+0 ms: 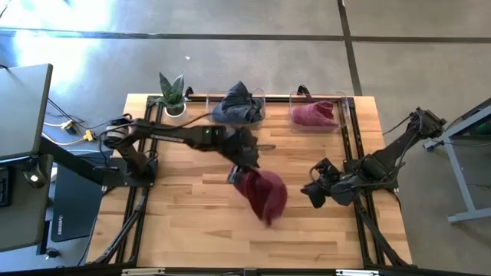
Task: Pick & Place hat
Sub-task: Put the red cap into the right transparent bin
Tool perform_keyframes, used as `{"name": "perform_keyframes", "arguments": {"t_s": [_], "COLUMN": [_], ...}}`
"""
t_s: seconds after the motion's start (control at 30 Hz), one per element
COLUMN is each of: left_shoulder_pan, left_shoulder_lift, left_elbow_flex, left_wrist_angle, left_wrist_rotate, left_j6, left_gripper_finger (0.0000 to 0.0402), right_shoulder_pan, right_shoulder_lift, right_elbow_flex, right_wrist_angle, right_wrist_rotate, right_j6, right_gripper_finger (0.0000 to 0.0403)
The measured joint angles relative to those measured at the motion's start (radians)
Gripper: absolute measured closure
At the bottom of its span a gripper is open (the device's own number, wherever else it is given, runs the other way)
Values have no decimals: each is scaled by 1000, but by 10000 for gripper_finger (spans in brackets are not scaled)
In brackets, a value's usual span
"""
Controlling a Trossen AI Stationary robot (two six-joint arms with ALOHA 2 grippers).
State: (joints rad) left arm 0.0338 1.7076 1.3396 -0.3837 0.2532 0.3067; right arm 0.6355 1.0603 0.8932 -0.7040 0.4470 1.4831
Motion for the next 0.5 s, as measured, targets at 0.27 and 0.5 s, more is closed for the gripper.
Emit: {"name": "perform_keyframes", "arguments": {"t_s": [0.27,0.5], "left_shoulder_pan": [82,92], "left_shoulder_lift": [30,15], "left_elbow_flex": [36,190], "left_wrist_angle": [-68,-497], "left_wrist_rotate": [229,173], "left_j6": [-77,-203], "left_gripper_finger": [214,194], "right_shoulder_pan": [-89,-225], "right_shoulder_lift": [60,232], "right_elbow_flex": [0,21], "right_wrist_angle": [153,383], "right_wrist_rotate": [49,-25], "right_j6": [38,-34], "right_gripper_finger": [270,271]}}
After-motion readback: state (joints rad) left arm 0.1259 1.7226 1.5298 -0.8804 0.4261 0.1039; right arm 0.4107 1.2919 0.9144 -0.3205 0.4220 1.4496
